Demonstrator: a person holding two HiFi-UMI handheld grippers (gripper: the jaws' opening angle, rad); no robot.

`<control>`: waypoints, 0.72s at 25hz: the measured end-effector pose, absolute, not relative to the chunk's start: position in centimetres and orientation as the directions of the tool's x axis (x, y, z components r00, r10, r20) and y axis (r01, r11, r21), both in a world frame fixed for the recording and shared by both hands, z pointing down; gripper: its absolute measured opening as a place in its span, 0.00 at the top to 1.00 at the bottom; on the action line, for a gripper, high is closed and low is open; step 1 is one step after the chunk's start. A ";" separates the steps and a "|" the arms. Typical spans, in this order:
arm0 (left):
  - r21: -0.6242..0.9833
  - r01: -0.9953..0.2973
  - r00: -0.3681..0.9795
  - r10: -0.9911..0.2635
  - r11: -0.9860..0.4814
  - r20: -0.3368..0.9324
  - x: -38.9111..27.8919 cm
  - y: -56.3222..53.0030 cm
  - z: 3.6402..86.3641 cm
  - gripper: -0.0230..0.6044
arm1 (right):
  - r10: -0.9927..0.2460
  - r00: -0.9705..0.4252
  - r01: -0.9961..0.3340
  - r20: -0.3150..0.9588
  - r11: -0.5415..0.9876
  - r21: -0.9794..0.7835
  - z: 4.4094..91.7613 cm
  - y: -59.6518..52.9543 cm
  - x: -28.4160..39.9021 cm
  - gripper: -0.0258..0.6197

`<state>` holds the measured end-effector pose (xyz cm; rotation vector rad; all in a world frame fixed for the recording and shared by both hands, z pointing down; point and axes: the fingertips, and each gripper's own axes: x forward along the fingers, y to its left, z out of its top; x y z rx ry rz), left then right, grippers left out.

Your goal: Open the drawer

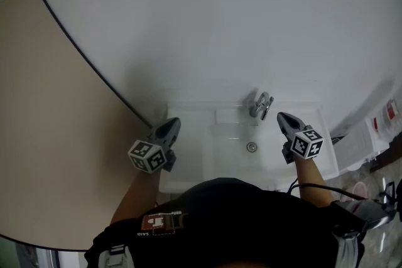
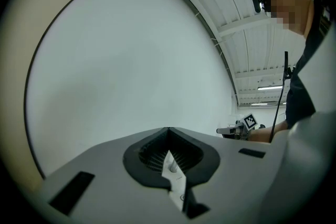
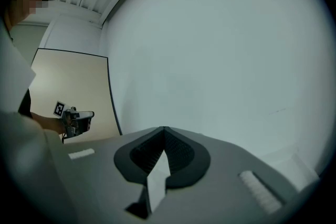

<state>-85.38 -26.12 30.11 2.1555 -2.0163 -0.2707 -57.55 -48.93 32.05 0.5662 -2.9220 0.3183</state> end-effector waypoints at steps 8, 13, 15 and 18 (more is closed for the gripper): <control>0.264 -0.963 0.058 -0.998 -0.057 -0.005 -84.6 -26.7 30.4 0.97 | -0.324 -0.925 -0.359 0.197 0.916 -0.179 32.1 -49.7 -57.8 0.96; 0.269 -0.962 0.050 -0.999 -0.049 -0.006 -84.7 -26.4 30.5 0.97 | -0.313 -0.928 -0.349 0.200 0.920 -0.180 32.6 -49.5 -57.9 0.96; 0.268 -0.962 0.044 -0.999 -0.044 -0.005 -84.8 -26.1 30.3 0.97 | -0.307 -0.930 -0.343 0.201 0.921 -0.182 32.5 -49.4 -58.0 0.96; 0.266 -0.963 0.039 -0.999 -0.038 -0.001 -84.6 -25.8 30.1 0.97 | -0.298 -0.934 -0.334 0.199 0.926 -0.178 32.2 -49.2 -58.0 0.96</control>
